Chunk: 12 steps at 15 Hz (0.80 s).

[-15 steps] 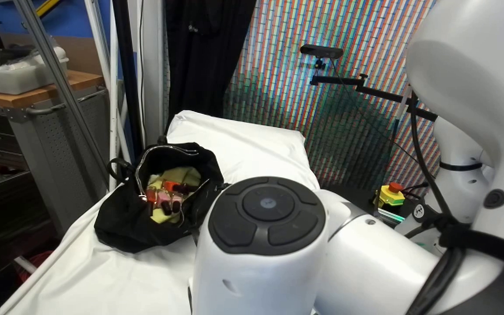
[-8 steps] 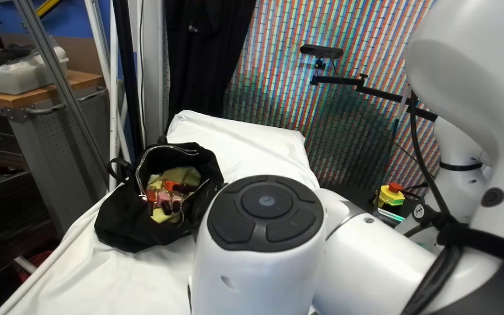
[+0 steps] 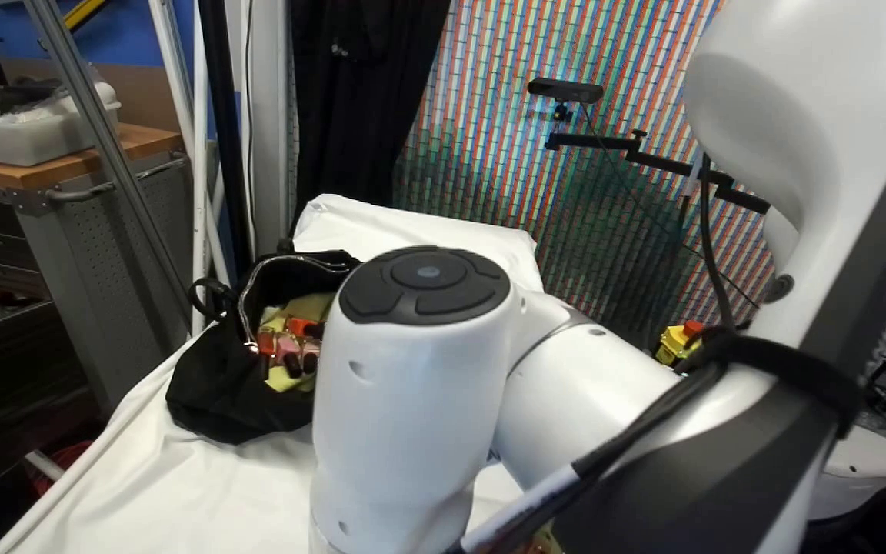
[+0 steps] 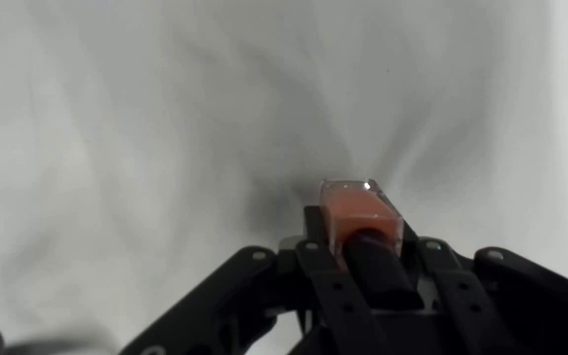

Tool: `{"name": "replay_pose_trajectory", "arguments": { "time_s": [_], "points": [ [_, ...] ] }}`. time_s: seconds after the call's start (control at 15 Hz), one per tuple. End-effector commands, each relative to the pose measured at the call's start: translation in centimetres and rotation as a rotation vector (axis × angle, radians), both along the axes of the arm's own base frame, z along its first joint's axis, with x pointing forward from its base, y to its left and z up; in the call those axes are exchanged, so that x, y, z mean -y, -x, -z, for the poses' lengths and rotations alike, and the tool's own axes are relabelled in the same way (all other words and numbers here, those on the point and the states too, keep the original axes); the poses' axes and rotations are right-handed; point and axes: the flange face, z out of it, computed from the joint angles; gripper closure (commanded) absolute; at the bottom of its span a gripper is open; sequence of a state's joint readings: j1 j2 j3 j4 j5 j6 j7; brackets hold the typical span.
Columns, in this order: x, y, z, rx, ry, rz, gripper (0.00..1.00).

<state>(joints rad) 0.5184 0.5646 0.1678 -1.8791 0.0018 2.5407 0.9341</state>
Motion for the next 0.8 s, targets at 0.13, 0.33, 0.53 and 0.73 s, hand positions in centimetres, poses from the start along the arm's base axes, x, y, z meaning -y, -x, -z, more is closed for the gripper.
{"name": "replay_pose_trajectory", "arguments": {
  "time_s": [0.13, 0.33, 0.53, 0.73],
  "points": [
    [6.7, -2.9, -3.9, 0.053, -0.025, 0.084, 0.85],
    [11.4, -5.2, -6.2, 0.084, -0.02, 0.123, 0.85],
    [16.0, -7.4, -8.5, 0.12, -0.015, 0.145, 0.85],
    [20.1, -9.5, -10.5, 0.154, -0.009, 0.167, 0.85]
  ]
}}
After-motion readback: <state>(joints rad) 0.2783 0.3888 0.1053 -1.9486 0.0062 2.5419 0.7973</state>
